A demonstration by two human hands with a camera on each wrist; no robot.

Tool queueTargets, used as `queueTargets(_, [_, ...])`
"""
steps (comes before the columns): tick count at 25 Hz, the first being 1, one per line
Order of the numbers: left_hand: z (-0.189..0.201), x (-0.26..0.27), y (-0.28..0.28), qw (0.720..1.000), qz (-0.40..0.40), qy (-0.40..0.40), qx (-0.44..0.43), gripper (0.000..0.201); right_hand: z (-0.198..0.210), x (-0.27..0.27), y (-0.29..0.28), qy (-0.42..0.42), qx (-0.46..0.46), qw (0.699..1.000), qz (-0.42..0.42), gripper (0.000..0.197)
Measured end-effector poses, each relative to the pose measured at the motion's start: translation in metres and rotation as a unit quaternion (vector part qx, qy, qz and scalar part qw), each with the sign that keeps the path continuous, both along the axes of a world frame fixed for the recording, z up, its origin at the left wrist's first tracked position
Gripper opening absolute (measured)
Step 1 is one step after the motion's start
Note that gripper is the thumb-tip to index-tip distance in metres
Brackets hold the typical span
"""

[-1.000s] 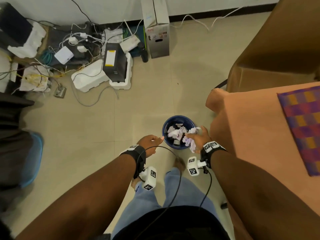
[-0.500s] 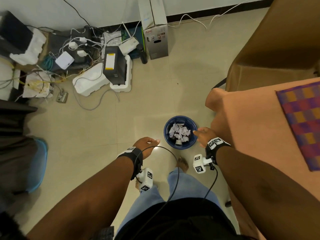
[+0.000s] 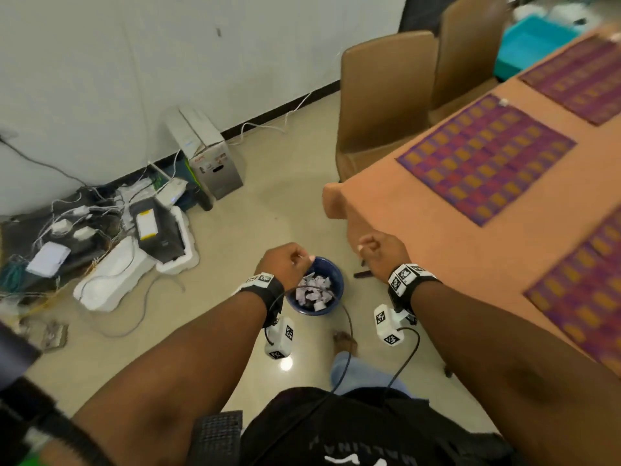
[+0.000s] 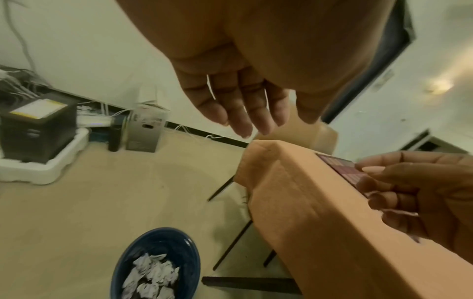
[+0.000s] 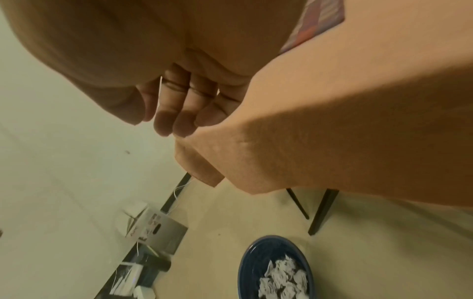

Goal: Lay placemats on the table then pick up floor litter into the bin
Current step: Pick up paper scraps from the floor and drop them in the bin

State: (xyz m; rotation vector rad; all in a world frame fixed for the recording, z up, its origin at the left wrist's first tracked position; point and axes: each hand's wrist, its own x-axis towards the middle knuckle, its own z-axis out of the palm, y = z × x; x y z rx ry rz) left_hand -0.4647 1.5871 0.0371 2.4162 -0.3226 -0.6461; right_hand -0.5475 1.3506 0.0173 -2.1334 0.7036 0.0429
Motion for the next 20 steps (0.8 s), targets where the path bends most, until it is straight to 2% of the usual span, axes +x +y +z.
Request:
queueTargets(4, [0.035,-0.039,-0.017,0.986,-0.132,-0.092,-0.045,0.032,0.049,-0.087,0.025,-0.063,-0.033,0.992,-0.107,0.009])
queueTargets(10, [0.064,-0.140,-0.050,0.955,-0.265,-0.114,-0.069,0.033,0.088,-0.236,0.045,-0.075,-0.057,0.971,-0.219,0.008])
queueTargets(15, [0.074,-0.260,-0.111,0.911,-0.386,-0.119,-0.083,0.034,0.086,-0.381,0.029,-0.079,-0.072,0.941,-0.322,0.008])
queueTargets(20, [0.073,-0.408,-0.172,0.864,-0.484,-0.111,-0.079,0.028,0.076,-0.539,0.012,-0.071,-0.078,0.899,-0.425,0.006])
